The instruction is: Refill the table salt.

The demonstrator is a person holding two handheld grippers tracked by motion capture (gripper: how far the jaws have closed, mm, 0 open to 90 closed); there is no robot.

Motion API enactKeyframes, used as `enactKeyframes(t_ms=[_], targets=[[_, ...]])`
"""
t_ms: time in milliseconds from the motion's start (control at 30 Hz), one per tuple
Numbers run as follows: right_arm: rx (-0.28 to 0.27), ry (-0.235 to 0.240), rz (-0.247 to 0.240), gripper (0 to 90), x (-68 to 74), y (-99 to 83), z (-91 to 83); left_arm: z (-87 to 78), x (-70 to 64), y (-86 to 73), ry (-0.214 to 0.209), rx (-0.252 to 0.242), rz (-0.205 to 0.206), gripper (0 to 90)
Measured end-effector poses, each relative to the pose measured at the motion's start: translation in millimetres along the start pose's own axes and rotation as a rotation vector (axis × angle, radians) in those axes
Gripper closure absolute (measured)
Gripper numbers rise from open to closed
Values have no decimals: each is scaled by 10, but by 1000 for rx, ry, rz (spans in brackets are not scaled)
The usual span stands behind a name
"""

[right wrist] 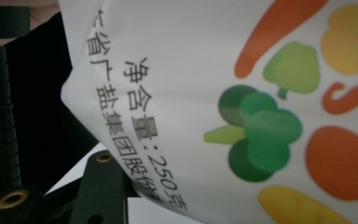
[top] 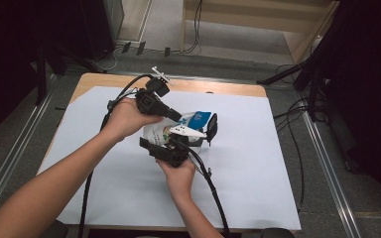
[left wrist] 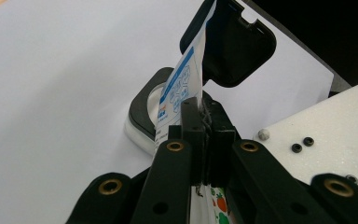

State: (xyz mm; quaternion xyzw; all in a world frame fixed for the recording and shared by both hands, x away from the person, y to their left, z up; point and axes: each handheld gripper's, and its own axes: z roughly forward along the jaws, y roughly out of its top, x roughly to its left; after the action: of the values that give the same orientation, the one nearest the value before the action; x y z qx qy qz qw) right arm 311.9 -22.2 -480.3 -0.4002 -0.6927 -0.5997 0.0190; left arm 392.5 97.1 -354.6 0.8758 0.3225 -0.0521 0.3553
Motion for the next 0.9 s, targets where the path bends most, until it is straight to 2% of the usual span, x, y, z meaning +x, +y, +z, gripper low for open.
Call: enactKeyframes(t_ms=[233, 433, 633, 900], targets=[[10, -21, -28, 519, 2, -8, 3, -11, 5, -8, -3, -1, 0, 893], [32, -59, -76, 522, -4, -15, -2, -2, 21, -19, -7, -1, -5, 855], [53, -107, -152, 523, 12, -25, -7, 25, 15, -10, -3, -3, 10, 812], [100, -137, -234, 523, 27, -61, 5, 37, 27, 5, 8, -26, 9, 795]])
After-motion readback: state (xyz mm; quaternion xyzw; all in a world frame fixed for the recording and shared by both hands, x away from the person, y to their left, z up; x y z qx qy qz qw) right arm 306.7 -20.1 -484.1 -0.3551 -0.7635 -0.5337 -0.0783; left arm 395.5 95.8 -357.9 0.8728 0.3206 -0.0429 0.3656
